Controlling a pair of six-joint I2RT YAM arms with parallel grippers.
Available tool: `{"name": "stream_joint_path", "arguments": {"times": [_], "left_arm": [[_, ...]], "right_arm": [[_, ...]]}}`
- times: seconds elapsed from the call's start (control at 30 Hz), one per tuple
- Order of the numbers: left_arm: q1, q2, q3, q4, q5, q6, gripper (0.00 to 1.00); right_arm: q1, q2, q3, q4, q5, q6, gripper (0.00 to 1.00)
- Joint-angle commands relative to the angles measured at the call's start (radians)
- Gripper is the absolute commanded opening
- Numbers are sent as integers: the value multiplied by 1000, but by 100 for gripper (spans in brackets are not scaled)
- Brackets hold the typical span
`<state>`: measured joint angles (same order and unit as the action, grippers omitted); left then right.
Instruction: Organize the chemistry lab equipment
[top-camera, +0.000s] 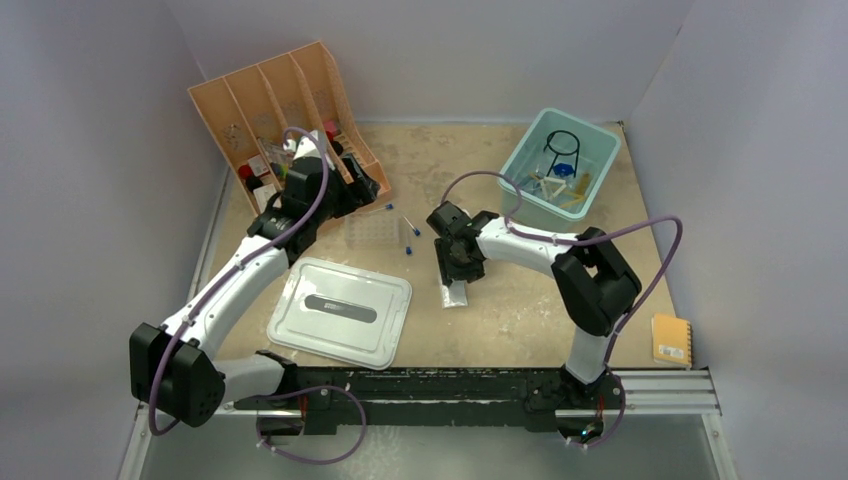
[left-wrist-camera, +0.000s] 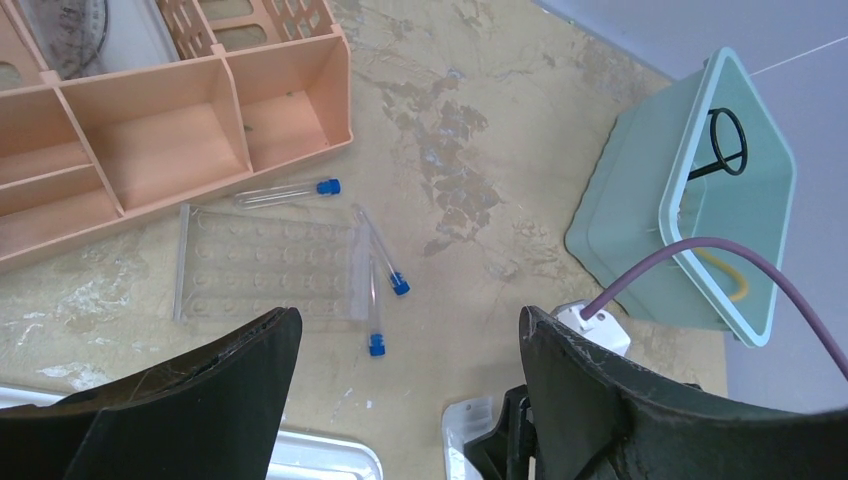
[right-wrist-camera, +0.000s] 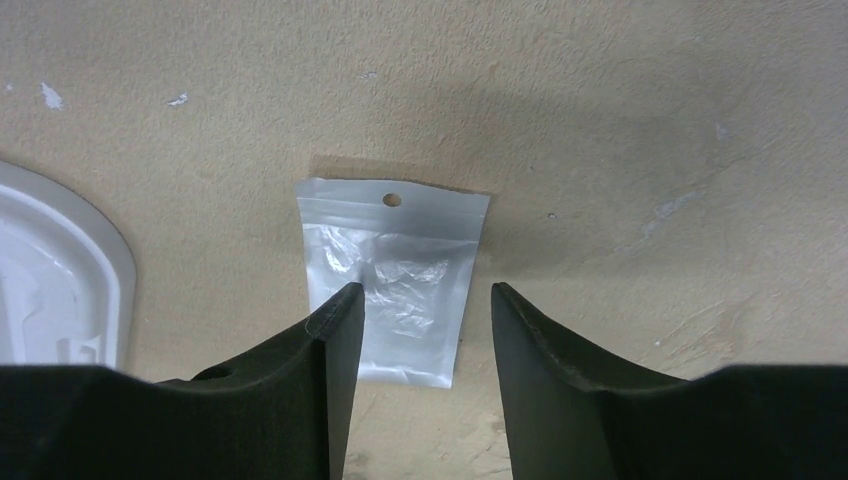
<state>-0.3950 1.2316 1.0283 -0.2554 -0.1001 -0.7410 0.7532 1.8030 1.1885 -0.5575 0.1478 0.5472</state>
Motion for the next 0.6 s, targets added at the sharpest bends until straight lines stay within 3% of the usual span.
{"name": "stream_joint_path", "arguments": {"times": [0.0, 0.27, 0.57], "left_arm": [[-4, -29, 1, 32, 6, 12, 79], [-4, -28, 4, 24, 7, 27, 79], [-4, -7, 0, 32, 24, 32, 78]], "right_arm": [[7, 27, 11, -13, 13, 33, 52], [6, 78, -26, 3, -61, 41, 48], [3, 46, -82, 105, -50, 21, 13]]}}
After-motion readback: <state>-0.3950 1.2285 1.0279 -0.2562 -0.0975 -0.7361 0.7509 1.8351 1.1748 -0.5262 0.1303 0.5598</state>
